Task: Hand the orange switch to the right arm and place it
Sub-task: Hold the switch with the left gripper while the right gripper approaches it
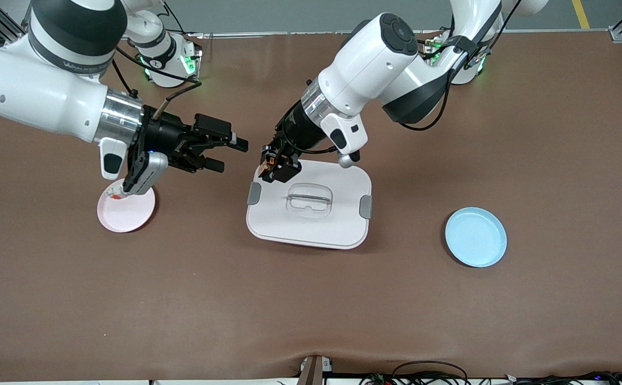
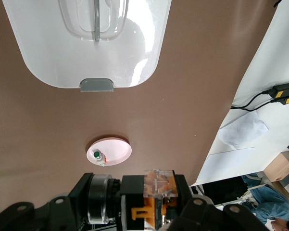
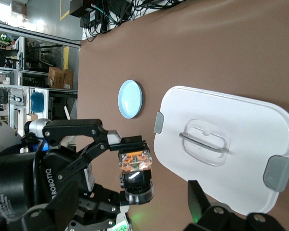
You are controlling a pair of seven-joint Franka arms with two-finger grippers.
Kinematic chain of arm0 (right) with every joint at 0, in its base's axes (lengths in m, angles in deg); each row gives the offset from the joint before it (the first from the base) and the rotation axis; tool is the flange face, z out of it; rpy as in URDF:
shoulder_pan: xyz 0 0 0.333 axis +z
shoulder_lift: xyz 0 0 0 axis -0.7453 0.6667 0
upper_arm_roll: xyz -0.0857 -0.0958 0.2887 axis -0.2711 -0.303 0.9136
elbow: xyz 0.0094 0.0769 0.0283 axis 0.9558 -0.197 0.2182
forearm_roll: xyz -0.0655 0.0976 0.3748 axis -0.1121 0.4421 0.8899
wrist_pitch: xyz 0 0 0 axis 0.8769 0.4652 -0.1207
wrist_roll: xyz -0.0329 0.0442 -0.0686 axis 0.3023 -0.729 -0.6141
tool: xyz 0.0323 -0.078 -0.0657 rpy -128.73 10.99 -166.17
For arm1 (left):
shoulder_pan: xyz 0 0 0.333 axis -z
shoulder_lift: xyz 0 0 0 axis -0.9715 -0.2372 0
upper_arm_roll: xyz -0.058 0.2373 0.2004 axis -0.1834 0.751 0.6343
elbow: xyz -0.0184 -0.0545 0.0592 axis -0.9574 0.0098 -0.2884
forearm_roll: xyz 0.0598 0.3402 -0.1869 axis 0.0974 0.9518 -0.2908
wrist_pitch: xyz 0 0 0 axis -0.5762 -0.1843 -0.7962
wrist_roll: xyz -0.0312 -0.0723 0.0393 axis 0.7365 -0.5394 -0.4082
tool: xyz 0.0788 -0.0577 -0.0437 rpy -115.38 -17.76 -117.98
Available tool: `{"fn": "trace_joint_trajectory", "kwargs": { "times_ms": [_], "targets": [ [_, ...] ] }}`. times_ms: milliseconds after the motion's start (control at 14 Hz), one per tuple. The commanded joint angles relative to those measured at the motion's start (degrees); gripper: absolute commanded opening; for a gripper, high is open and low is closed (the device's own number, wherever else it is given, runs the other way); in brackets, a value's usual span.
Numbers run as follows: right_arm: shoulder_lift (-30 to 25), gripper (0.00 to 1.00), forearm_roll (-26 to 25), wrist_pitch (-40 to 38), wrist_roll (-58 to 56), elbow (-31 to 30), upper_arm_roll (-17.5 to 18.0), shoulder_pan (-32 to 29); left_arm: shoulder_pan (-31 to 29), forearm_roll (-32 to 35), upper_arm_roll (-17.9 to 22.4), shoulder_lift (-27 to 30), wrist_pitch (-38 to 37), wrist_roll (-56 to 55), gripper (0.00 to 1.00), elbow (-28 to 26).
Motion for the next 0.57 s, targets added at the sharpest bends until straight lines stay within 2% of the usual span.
{"fn": "trace_joint_trajectory", "kwargs": {
  "times_ms": [0, 501],
  "targets": [
    [0.78, 1.0, 1.23, 2.4, 0.48, -0.37, -0.59, 1.58, 0.1, 0.38, 0.18, 0.37, 0.51, -1.32, 0.21, 0.17],
    [1.84, 1.0, 1.05, 4.16, 0.39, -0.98, -0.59, 2.98, 0.01, 0.47, 0.18, 0.46, 0.51, -1.32, 0.22, 0.17]
  ]
}}
